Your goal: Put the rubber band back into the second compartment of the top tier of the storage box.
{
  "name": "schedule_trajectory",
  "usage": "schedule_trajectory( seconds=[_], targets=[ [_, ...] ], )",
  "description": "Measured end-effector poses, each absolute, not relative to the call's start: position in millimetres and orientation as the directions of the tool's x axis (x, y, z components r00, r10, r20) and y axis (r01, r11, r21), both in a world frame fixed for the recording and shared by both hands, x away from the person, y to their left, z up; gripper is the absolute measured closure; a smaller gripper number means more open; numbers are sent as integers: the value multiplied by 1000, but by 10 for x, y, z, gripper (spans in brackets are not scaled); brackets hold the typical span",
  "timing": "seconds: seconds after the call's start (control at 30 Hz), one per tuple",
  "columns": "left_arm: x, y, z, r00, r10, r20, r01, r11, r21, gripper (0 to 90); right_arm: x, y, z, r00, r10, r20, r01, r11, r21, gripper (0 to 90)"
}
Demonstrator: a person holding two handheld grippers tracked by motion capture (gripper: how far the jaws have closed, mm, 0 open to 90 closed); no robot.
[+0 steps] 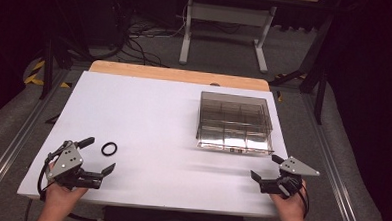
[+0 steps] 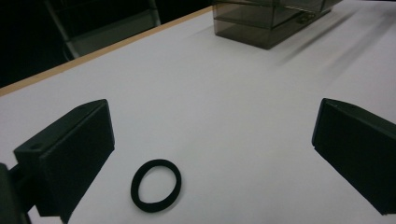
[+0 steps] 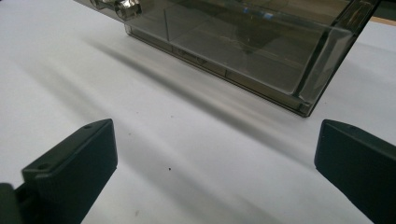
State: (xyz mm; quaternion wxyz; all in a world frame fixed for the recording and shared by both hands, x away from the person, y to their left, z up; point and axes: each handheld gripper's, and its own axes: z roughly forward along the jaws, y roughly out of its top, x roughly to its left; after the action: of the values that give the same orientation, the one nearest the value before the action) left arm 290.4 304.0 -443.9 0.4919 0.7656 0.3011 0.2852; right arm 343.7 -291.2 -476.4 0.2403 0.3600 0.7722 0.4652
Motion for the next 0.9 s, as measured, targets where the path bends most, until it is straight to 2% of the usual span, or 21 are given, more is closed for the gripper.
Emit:
schedule_trajectory(
  seconds=[0.5,0.6,0.9],
  targets=[
    [3123,2954,-4289,746,657,109,250,-428,869,136,3439,-2888,-4770,-631,774,-45,336,325,884,1],
    [3205,2924,-4280,762,641,94,281,-457,844,206,3441,-2884,-4772,-632,773,-45,338,328,882,2],
    [3433,2940,-4247,758,651,46,371,-489,790,198,3440,-2872,-4777,-635,771,-48,341,334,879,2]
  ],
)
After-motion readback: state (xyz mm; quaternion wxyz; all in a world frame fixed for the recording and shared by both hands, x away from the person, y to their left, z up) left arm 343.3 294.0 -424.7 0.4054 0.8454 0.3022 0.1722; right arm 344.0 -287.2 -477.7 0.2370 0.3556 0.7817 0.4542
